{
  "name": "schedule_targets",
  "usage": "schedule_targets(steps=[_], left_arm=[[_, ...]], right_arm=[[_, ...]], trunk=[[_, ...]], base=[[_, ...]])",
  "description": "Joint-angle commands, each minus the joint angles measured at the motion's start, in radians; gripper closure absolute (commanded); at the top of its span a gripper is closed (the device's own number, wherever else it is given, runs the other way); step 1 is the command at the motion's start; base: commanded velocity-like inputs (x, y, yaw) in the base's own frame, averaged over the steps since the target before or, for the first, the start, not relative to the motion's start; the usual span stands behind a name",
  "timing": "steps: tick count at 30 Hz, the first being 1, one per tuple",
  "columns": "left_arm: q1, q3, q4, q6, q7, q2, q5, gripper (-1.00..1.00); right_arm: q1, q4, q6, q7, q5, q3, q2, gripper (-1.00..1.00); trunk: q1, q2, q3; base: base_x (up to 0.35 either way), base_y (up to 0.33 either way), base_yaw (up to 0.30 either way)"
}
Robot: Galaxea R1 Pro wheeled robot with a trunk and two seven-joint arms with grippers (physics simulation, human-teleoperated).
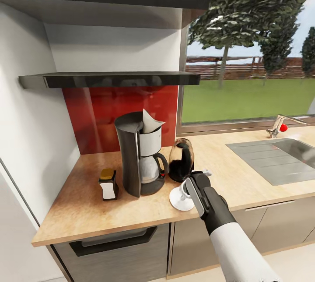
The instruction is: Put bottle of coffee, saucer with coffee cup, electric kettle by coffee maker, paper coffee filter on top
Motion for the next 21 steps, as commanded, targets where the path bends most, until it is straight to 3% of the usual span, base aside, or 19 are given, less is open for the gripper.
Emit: schedule_targets(steps=[1,21], left_arm=[[0.000,0.003,-0.002,0.003,-0.001,-0.001,-0.003,-1.00],[0.000,0.001,-0.002,0.003,-0.001,-0.001,-0.002,-1.00]], right_arm=[[-0.002,0.000,0.002,-0.010,-0.009,0.001,0.000,1.00],[-0.004,0.085,0.002,-0.009,-0.002,0.003,0.000,1.00]], trunk=[[0.001,-0.002,-0.002],[0.001,-0.002,-0.002]], base=[[0.000,0.000,0.000],[0.029,0.023,0.000]])
